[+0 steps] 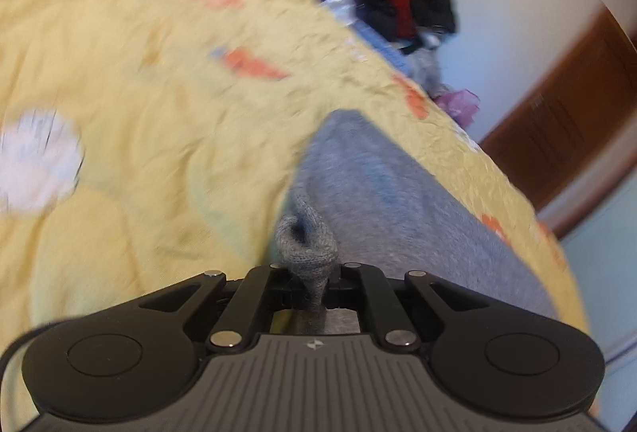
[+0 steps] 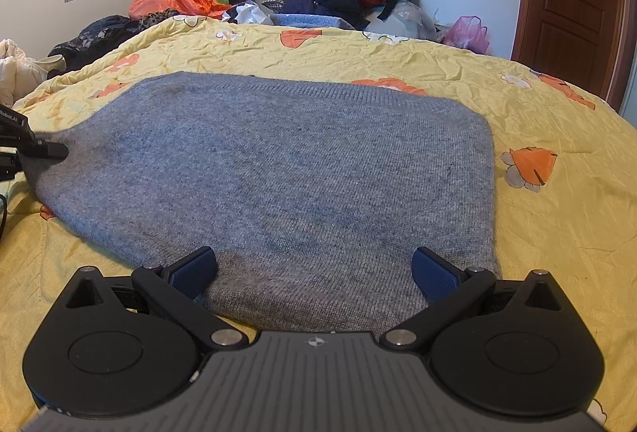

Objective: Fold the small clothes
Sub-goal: 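Grasp one hem corner with the left tool while the right tool grasps the other corner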

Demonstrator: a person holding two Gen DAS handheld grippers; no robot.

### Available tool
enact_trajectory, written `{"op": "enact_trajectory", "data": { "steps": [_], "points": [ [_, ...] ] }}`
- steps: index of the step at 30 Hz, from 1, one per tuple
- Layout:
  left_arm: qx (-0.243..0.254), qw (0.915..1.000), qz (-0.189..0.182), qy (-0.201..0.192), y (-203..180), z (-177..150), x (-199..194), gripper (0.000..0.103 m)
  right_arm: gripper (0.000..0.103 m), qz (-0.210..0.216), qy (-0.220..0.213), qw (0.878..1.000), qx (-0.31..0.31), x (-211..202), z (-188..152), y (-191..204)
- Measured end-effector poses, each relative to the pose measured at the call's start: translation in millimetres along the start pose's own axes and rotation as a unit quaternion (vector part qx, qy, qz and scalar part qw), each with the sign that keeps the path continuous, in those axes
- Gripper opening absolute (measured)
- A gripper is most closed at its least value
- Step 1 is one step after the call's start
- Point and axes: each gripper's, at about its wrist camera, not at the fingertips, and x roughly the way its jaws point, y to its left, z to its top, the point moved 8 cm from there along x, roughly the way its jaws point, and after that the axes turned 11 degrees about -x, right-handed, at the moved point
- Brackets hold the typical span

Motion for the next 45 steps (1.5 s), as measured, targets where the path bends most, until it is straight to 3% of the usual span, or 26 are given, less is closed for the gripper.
{"op": "enact_trajectory", "data": {
  "steps": [2, 4, 7, 11, 13, 16, 18, 23, 26, 29, 31, 33, 37, 41, 45],
  "points": [
    [0.108, 0.9931, -0.010, -0.046, -31, -12, -11, 0.005, 0.103, 0.000, 0.000, 1.000, 0.001, 0, 0, 1],
    [0.187, 0.9795, -0.028, -0.070, -53, -32, -15, 0.005, 0.103, -0.002, 0.002, 1.000, 0.011, -1, 4, -1],
    [0.236, 0.9690, -0.021, -0.071, -59, -54, -7, 0.006, 0.101, 0.027, 0.007, 0.999, 0.041, -3, 30, 1],
    [0.207, 0.9767, -0.031, -0.047, -52, -50, 1, 0.006, 0.101, 0.108, -0.024, 0.992, 0.068, 6, 99, 17],
    [0.199, 0.9784, -0.037, -0.044, -50, -49, 1, 0.006, 0.101, 0.163, -0.018, 0.982, 0.090, 26, 133, 30],
    [0.199, 0.9778, -0.048, -0.046, -50, -51, -3, 0.006, 0.089, 0.226, 0.025, 0.968, 0.110, 70, 175, 60],
    [0.196, 0.9782, -0.054, -0.045, -50, -51, -3, 0.006, 0.076, 0.246, 0.049, 0.963, 0.100, 95, 196, 86],
    [0.191, 0.9785, -0.065, -0.043, -50, -50, -4, 0.006, 0.074, 0.226, 0.107, 0.968, -0.018, 142, 222, 165],
    [0.194, 0.9779, -0.067, -0.039, -51, -52, -4, 0.006, 0.074, 0.187, 0.142, 0.966, -0.110, 166, 214, 200],
    [0.194, 0.9780, -0.068, -0.034, -51, -52, -2, 0.006, 0.066, 0.143, 0.150, 0.961, -0.181, 183, 198, 208],
    [0.195, 0.9779, -0.069, -0.032, -50, -51, -1, 0.006, 0.056, 0.148, 0.137, 0.963, -0.181, 179, 198, 203],
    [0.203, 0.9766, -0.061, -0.032, -51, -50, -1, 0.006, 0.018, 0.149, 0.136, 0.966, -0.159, 174, 201, 182],
    [0.234, 0.9704, -0.053, -0.024, -75, -57, -6, 0.006, 0.013, 0.193, 0.117, 0.972, -0.069, 158, 207, 128],
    [0.258, 0.9598, -0.109, -0.022, -129, -67, -20, 0.006, 0.012, 0.194, 0.084, 0.977, -0.011, 126, 203, 68],
    [0.297, 0.9407, -0.163, -0.002, -188, -102, -18, 0.006, 0.012, 0.173, 0.053, 0.983, 0.026, 84, 191, -10]
  ]
}}
